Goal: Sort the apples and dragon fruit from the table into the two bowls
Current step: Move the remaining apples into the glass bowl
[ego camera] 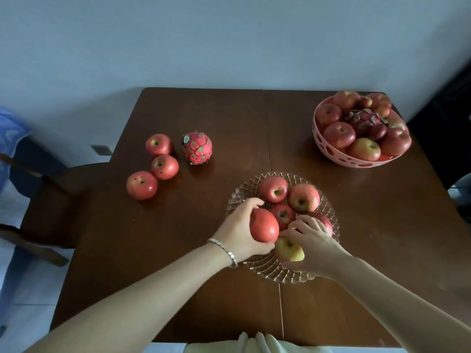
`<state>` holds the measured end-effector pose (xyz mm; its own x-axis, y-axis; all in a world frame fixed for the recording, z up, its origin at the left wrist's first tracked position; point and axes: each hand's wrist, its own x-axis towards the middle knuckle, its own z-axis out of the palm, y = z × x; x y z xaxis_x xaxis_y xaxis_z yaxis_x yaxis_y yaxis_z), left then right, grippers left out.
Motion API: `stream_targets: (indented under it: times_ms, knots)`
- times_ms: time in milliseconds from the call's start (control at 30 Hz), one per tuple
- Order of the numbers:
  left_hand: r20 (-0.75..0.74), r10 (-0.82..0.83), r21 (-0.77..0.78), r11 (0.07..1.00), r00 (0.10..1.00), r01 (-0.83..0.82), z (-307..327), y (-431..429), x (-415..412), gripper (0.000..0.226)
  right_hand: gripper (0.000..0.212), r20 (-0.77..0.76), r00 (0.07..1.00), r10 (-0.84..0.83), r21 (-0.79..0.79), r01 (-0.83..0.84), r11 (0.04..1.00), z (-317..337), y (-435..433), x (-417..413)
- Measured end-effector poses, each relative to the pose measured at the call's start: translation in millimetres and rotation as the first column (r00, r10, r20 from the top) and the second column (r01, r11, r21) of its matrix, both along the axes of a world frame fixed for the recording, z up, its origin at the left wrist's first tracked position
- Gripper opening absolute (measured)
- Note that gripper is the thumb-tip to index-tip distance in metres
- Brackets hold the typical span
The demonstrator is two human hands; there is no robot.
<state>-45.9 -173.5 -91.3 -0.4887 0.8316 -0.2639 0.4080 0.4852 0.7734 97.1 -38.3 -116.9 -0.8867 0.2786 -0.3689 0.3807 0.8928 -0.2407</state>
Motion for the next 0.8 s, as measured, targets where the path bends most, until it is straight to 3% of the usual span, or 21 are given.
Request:
stream_targets:
  times_ms: [133,300,400,500,633,800]
  knots:
    - [-0.152,-0.128,-0.234,0.968,0.980,0.090,-31,18,22,0.076,0.070,-0.016,1.000,0.010,-0.011,-0.011,1.000,-1,2,4]
    - [-0.318,-0.224,-0.356,0.929,0.921,0.103,-50,19,24,0.070,0.071,-0.010,1.000,0.023,-0.015,-0.023,1.000,-4,6,4]
    - [-0.232,-0.188,-0.308,0.945,0.955,0.111,-54,16,25,0.081,0.070,-0.041,0.999,0.022,-0.022,-0.023,0.999,-6,7,6]
    - [-0.059,0.007,-0.238,0.971,0.998,-0.021,-51,8,22,0.090,0.072,-0.050,0.998,0.027,-0.018,-0.028,0.999,-8,8,7]
    - [0.056,0.162,-0.255,0.956,0.985,-0.143,-53,0,18,0.079,0.075,-0.029,0.999,0.027,-0.020,-0.027,0.999,-7,6,5]
    - [0.055,0.152,-0.247,0.960,0.987,-0.134,-54,-2,14,0.069,0.071,-0.041,0.999,0.024,-0.007,-0.024,1.000,-8,3,5]
